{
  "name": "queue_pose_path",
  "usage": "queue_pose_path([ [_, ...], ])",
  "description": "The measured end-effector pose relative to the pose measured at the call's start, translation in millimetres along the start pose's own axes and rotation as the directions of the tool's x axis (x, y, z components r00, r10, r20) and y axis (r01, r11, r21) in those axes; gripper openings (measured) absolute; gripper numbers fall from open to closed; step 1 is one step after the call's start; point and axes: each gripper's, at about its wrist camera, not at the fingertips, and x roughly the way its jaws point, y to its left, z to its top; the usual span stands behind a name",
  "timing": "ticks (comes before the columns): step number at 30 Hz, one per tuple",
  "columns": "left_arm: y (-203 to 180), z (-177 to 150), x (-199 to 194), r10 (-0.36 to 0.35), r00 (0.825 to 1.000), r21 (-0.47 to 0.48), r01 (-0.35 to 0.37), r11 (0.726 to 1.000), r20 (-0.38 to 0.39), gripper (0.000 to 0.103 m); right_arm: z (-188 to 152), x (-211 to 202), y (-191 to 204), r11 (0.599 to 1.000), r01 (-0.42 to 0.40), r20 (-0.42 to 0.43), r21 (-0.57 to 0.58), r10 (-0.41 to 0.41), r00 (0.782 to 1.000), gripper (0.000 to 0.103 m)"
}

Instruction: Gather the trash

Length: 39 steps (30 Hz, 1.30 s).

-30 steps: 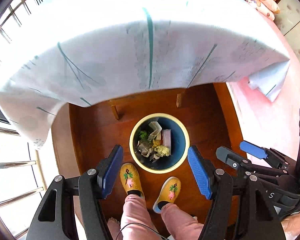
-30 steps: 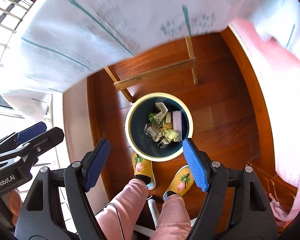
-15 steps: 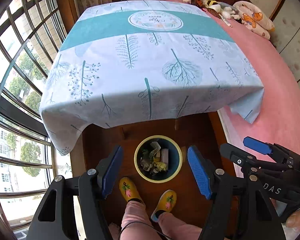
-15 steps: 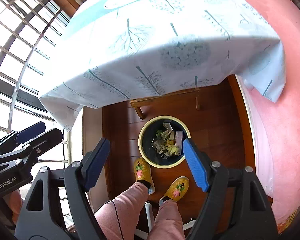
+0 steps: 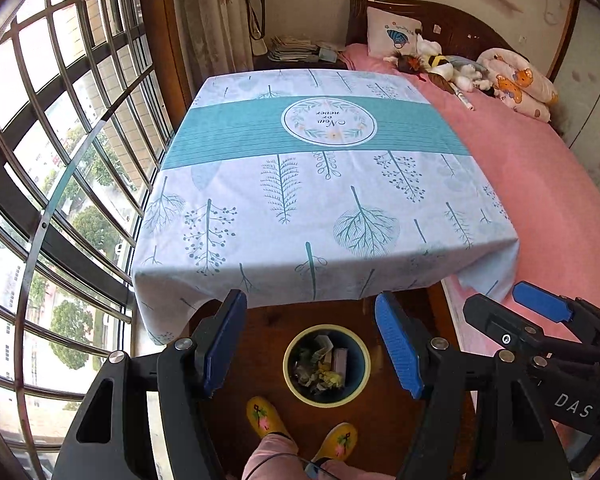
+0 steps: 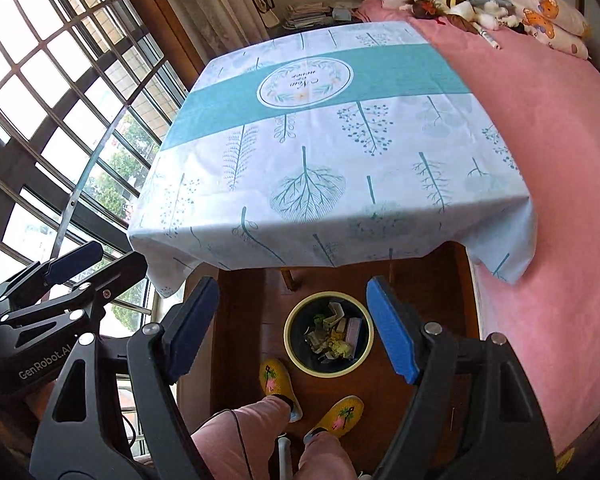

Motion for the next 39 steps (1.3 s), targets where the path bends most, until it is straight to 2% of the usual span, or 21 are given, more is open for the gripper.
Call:
queue_pose_path([
  [5, 2, 0, -3, 0.001, 1.0, -0.037, 0.0, 0.999, 0.006, 0.068, 1, -17, 9, 1.0, 0.016, 0.036, -0.004, -0.016, 0.999, 0.074],
  [12, -3, 1, 2, 0.004, 1.0, -0.033, -0.004, 0.999, 0.008, 0.068, 0, -18, 6, 0.999, 0.039, 0.055, -0.009, -0.039, 0.998, 0.074],
  [39, -7, 4, 21, 0.036, 0.999, -0.025, -0.036, 0.999, -0.006, 0.068, 5, -5, 6, 0.998, 0.063, 0.052, -0.026, -0.062, 0.997, 0.074],
])
